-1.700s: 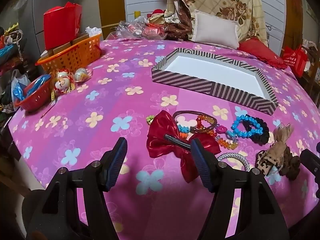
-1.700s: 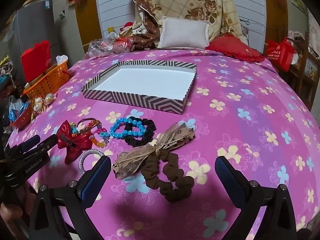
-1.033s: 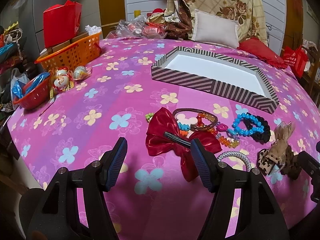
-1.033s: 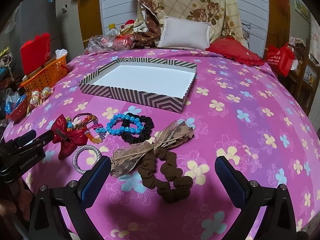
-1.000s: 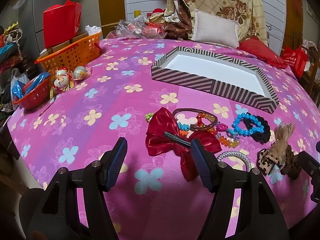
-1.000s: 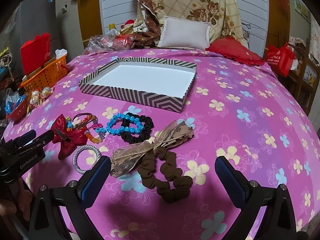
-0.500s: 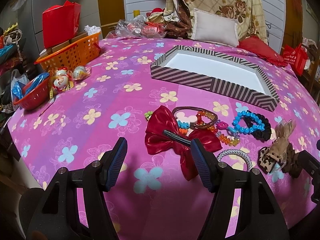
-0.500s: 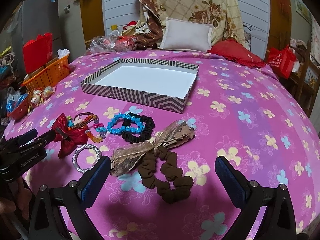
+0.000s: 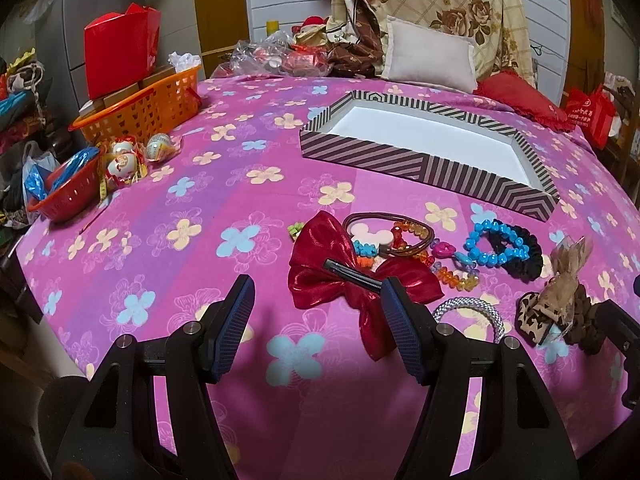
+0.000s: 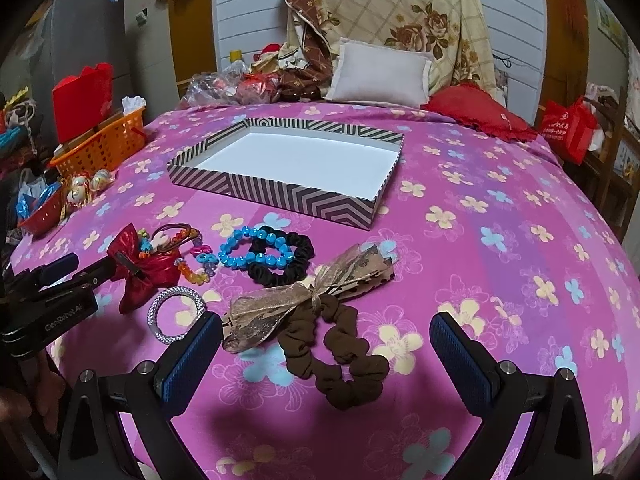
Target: Organize jewelry
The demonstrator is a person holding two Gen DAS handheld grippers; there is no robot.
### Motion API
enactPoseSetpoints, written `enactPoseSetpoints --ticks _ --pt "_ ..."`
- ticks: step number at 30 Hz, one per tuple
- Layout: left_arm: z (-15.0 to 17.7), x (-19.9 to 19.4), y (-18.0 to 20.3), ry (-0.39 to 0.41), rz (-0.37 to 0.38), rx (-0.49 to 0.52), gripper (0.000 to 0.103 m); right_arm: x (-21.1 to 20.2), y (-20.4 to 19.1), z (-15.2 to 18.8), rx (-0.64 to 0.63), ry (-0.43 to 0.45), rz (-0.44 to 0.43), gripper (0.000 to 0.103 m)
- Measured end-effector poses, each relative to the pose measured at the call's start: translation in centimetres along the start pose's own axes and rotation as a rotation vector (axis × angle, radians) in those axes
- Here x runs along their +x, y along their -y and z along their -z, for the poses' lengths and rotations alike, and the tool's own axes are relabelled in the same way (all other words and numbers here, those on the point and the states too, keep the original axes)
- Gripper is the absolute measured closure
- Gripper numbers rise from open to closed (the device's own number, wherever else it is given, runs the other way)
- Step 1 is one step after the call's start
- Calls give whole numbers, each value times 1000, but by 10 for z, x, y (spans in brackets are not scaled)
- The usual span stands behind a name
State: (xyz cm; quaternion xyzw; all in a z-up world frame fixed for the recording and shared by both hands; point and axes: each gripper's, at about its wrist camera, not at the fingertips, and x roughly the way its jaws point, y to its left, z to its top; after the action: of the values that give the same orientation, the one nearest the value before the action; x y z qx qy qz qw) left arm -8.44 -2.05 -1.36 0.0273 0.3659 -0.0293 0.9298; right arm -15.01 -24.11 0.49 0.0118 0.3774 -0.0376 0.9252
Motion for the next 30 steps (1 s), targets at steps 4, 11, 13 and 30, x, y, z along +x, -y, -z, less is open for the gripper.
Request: enactPoseSetpoints --ticks 4,11,13,30 --pt "-1 -2 2 2 1 3 37 1 2 -1 -4 -16 16 0" --pt "-3 -3 5 0 9 13 37 2 8 -2 10 -29 9 0" --pt "-3 -3 6 -2 15 12 37 2 8 -2 10 -32 10 0" --pt "-8 5 7 -35 56 4 37 15 36 -2 92 -91 -113 27"
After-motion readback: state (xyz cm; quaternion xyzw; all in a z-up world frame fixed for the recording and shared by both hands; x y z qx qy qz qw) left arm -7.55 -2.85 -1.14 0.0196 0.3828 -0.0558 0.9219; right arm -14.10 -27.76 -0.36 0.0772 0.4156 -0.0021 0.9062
